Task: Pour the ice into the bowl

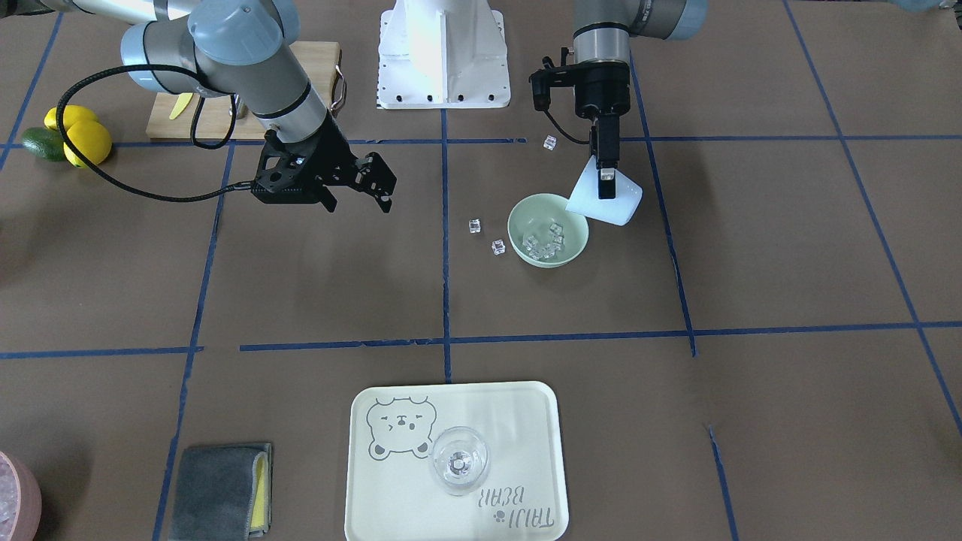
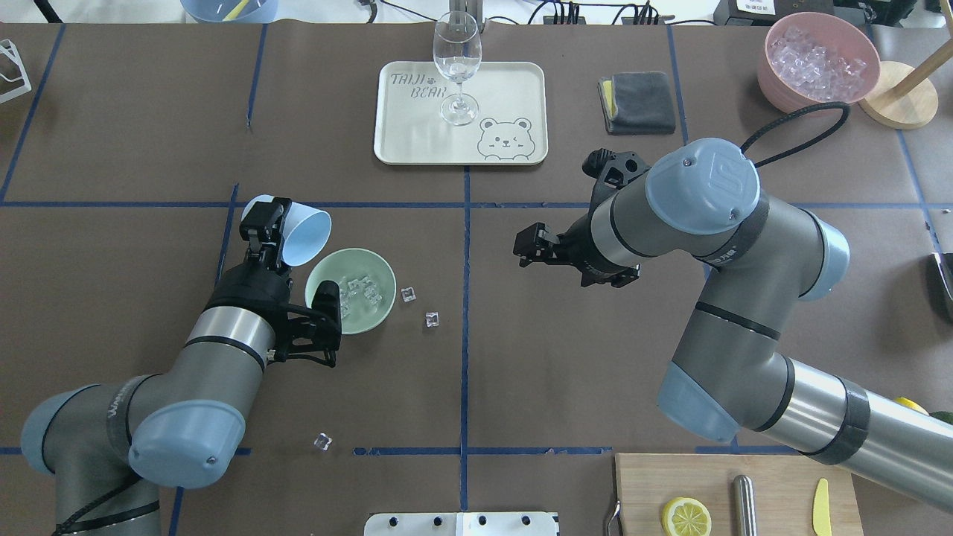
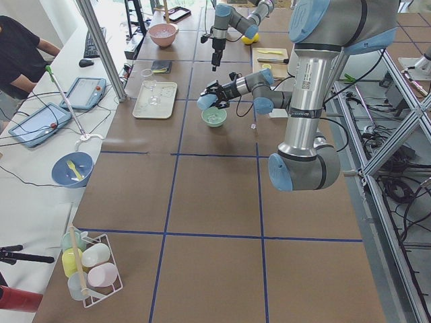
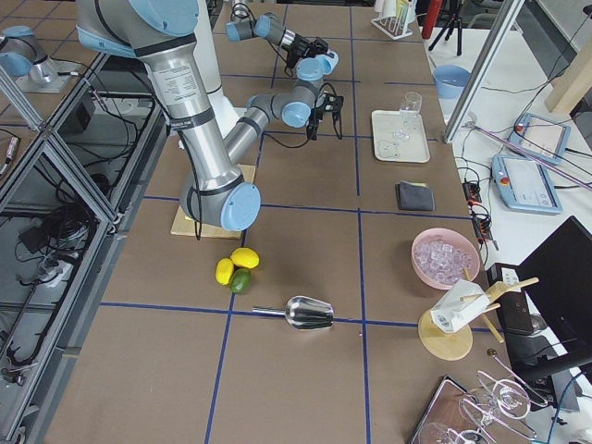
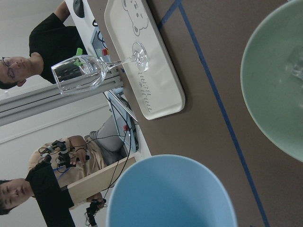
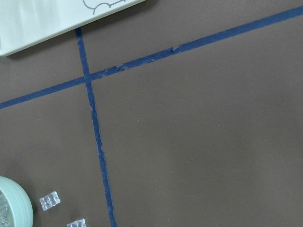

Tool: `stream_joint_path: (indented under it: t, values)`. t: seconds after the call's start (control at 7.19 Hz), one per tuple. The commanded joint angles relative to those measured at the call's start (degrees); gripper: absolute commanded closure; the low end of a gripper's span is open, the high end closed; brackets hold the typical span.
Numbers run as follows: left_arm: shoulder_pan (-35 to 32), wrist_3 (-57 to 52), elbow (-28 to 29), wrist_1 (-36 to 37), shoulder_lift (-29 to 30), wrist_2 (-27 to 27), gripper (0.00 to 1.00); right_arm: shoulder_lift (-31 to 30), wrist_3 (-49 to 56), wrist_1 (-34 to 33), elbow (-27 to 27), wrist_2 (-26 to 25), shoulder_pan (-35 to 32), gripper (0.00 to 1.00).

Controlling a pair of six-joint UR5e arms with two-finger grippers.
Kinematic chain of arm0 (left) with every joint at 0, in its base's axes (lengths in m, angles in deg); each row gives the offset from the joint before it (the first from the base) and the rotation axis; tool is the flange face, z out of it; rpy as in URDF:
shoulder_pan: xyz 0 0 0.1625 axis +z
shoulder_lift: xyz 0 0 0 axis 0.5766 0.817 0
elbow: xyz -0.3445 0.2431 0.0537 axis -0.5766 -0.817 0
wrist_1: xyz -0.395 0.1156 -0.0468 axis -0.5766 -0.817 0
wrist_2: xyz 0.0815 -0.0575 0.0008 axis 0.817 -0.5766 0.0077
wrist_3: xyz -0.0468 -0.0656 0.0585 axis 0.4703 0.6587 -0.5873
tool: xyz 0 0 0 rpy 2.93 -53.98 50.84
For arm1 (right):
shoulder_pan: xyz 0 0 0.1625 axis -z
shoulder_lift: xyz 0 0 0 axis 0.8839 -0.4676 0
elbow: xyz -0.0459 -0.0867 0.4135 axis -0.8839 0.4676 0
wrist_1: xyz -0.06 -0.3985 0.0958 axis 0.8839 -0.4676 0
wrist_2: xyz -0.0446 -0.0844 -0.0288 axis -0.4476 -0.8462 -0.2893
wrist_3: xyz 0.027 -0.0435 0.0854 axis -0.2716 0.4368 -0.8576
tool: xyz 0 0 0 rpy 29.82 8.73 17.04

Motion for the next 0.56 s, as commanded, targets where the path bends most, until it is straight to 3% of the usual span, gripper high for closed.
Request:
stream_joint_path:
  t: [0.0,0.28,0.42]
  values:
    - [-2.84,23.10,-0.01,0.00,-0.50,-6.96,1.00,1.20,-0.40,-0.09,0.17,-0.16,0.91,0.00]
    - [-4.68,43.41,0.26,0.00,-1.47,-10.40,1.00,5.22,-0.67,-0.09,3.22,-2.07,2.39,0.00]
    - [-6.17,55.27,0.43,-0.09,-1.64,-17.55,1.00,8.47,-1.89,-0.09,6.46,-3.48,3.45,0.00]
